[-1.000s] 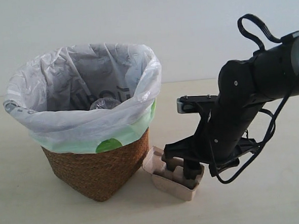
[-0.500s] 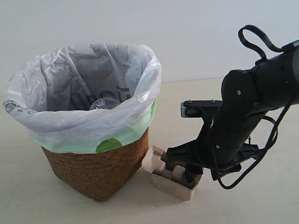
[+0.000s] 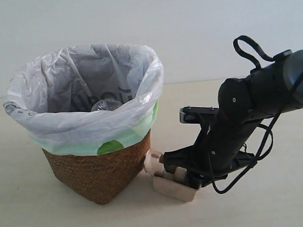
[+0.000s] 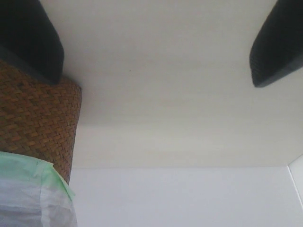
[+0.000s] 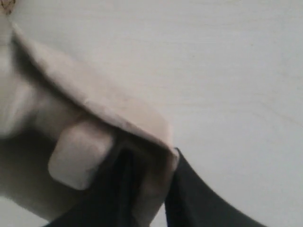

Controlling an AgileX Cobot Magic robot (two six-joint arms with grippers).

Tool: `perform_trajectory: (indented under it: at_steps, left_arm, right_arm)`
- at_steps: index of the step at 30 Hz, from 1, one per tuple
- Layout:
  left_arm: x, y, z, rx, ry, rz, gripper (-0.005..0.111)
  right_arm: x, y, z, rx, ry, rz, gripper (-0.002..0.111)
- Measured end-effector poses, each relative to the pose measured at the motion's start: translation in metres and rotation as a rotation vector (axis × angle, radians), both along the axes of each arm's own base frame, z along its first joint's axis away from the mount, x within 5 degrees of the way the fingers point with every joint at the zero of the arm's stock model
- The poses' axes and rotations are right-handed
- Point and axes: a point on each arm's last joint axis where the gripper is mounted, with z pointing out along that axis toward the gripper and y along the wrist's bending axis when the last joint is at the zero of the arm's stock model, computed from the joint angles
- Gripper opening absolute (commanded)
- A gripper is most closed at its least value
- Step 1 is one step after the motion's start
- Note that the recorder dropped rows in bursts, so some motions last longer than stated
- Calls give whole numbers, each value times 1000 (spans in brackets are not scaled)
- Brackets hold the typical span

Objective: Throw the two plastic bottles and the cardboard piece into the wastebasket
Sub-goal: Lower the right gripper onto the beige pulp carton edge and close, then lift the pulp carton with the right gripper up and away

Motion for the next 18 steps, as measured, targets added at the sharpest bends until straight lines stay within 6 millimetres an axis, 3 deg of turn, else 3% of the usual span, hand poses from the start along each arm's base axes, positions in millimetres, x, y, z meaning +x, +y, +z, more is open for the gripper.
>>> perform_trajectory:
  at_steps: [10, 18]
  left_arm:
    - [0, 0, 0, 0, 0, 0, 108]
    - [0, 0, 0, 0, 0, 0, 108]
  right_arm:
    - [2, -5, 7, -56, -53, 44, 0]
    - [-4, -36, 59, -279, -210, 23, 0]
